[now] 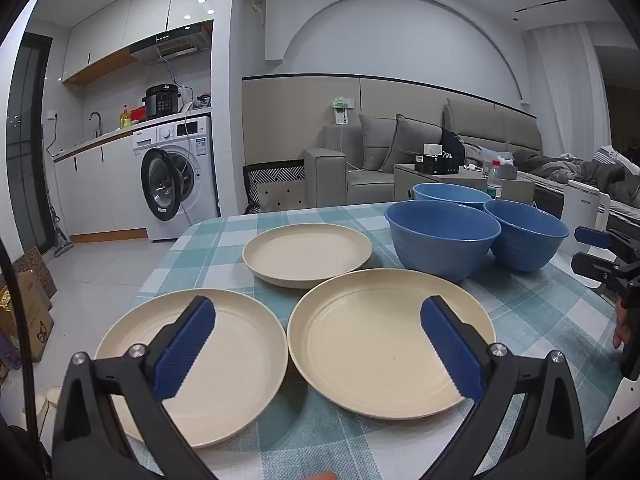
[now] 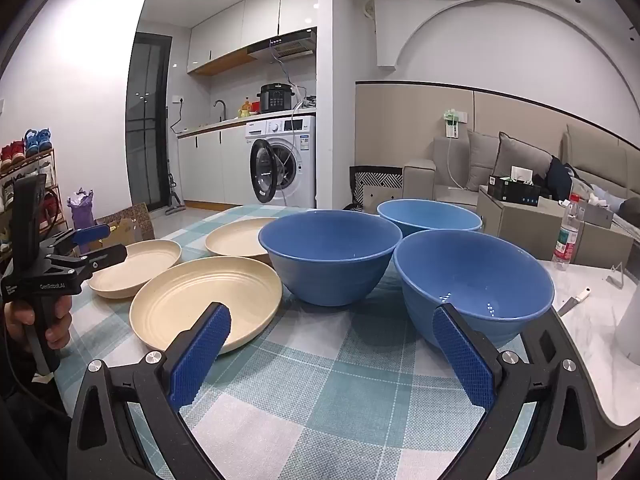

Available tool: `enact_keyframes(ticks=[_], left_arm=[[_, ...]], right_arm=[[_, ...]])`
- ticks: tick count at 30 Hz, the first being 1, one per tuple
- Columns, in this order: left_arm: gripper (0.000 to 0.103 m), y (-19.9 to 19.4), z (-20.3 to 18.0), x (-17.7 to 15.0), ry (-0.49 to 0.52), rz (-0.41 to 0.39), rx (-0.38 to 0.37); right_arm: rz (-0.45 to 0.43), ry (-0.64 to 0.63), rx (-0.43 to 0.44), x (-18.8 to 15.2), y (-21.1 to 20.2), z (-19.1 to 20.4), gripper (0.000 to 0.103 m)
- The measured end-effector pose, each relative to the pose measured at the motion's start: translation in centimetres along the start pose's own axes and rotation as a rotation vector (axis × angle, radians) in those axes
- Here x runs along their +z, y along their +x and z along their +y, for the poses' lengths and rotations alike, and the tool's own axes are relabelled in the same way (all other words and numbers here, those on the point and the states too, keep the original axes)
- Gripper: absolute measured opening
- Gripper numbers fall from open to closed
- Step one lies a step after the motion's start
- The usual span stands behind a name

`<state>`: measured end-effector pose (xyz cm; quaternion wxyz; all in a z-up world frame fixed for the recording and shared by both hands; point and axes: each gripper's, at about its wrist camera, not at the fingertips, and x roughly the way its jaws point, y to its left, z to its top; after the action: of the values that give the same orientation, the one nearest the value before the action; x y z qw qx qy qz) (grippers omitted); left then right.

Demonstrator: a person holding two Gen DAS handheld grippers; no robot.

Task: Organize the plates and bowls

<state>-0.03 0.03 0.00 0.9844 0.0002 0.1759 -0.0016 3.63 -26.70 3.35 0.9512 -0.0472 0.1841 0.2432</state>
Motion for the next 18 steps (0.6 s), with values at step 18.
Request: enact_keyframes(ticks=[18], left_arm=[[0.103, 0.02, -0.03, -0.12, 0.004, 0.004, 0.004]], right_arm=[[0.001, -0.005, 0.0, -0.01, 0.01, 0.0, 0.103]])
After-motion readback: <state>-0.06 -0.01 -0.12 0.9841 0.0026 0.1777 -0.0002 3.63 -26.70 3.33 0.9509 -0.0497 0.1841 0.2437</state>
